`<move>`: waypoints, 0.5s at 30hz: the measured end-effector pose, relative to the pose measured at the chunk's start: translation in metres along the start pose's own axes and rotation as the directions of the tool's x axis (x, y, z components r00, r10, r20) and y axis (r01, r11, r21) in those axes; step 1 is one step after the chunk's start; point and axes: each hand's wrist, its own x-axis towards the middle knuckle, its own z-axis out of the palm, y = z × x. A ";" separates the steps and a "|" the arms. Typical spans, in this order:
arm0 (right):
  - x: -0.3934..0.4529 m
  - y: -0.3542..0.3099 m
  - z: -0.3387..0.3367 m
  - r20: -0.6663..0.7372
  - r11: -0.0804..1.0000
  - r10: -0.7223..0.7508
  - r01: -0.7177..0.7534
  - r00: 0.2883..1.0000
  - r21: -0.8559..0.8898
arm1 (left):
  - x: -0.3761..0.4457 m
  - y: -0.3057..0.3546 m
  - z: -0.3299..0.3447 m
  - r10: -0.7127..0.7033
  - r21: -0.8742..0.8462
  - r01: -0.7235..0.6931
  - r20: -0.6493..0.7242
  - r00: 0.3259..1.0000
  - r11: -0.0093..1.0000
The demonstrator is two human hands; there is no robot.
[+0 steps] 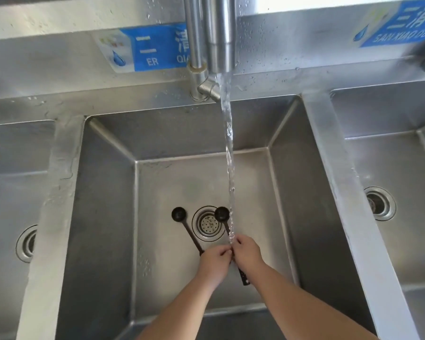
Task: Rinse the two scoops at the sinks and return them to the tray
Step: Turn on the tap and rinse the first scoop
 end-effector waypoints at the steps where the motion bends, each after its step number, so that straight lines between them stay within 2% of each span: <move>1: -0.008 -0.001 -0.003 0.004 0.999 0.007 -0.007 1.000 0.041 | -0.005 0.003 -0.003 0.002 -0.006 -0.002 0.002 1.000 1.000; 4: -0.043 -0.011 -0.015 0.052 0.977 0.075 -0.084 0.996 0.196 | -0.021 0.019 -0.017 -0.071 -0.073 0.067 -0.052 0.996 0.995; 6: -0.066 -0.017 -0.023 0.071 0.969 0.098 -0.111 0.993 0.222 | -0.030 0.033 -0.029 -0.117 -0.175 0.095 -0.123 0.985 0.980; 8: -0.087 -0.020 -0.030 0.078 0.966 0.082 -0.098 0.994 0.238 | -0.041 0.053 -0.039 -0.104 -0.249 0.061 -0.162 0.981 0.967; 11: -0.117 -0.029 -0.040 0.118 0.944 0.068 -0.102 0.991 0.313 | -0.058 0.082 -0.048 -0.017 -0.396 -0.035 -0.128 0.992 0.918; 15: -0.146 -0.042 -0.055 0.126 0.899 0.081 -0.127 0.989 0.418 | -0.074 0.102 -0.049 0.002 -0.505 -0.028 -0.051 0.999 0.863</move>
